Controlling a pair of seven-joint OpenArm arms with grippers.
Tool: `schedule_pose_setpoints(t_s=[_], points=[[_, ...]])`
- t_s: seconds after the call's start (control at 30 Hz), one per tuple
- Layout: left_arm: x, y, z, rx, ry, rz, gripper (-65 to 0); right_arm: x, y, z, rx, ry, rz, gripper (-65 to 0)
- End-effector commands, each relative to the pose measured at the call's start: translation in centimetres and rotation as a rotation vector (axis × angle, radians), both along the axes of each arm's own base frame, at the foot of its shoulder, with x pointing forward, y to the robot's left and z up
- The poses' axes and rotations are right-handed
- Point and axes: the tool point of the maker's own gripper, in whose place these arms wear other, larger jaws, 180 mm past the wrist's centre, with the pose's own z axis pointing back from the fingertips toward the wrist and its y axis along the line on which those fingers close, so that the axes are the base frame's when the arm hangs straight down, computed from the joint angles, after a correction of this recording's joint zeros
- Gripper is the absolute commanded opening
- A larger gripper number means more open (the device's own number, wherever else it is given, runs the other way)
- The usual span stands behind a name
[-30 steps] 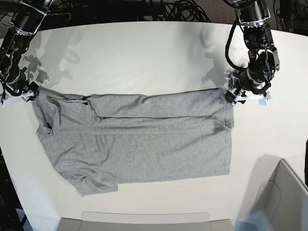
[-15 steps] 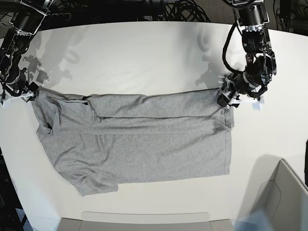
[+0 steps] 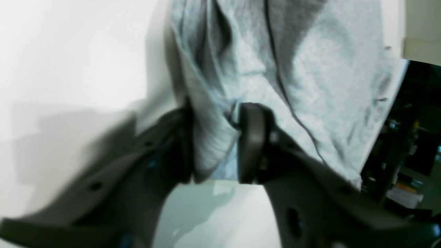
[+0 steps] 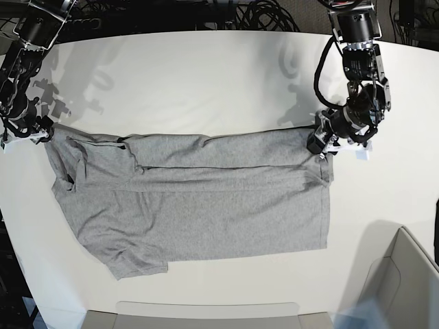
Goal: Fold the T-shirt properly
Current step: 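Drag the folded shirt with both grippers toward the robot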
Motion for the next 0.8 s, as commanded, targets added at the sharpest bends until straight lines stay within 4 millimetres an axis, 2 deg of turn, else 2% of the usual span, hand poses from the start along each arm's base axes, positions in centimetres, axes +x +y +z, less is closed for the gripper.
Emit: schedule_pose_setpoints(t_s=[0.0,0.1,0.17,0.27,0.37,0.57,0.77], points=[[-0.5,0.8,-0.4,0.028,0.036,0.014,-54.1,1.1,-1.1,1.8,-0.035,-0.048,0.001,-45.6],[-0.9,1.0,-0.6,0.031,0.044,0.018,-65.0,1.1,-1.1,1.9,-0.035,-0.049,-0.001,-58.4],[-1.0,1.0,-0.6,0.029,0.05,0.013,-65.0,1.1,-1.2,1.9,-0.035,-0.05,-0.002,-62.9],[-2.3,1.0,-1.4,0.028,0.078,0.011,-65.0,0.9,-1.2,2.0,-0.041,-0.048,0.002,-62.8],[-2.5,1.0,-1.0,0.036,0.068,0.005,-65.0,0.4,-1.3,1.6,-0.042,-0.033,0.003,-62.9],[-3.9,3.9,0.0,0.082,0.052,0.05,-65.0,-1.1,-1.2,2.6,-0.105,-0.024,0.046,-62.9],[-5.0,5.0,0.4,0.047,0.097,0.039,-65.0,-2.6,-0.1,3.2,-0.12,0.019,0.103,-62.9]])
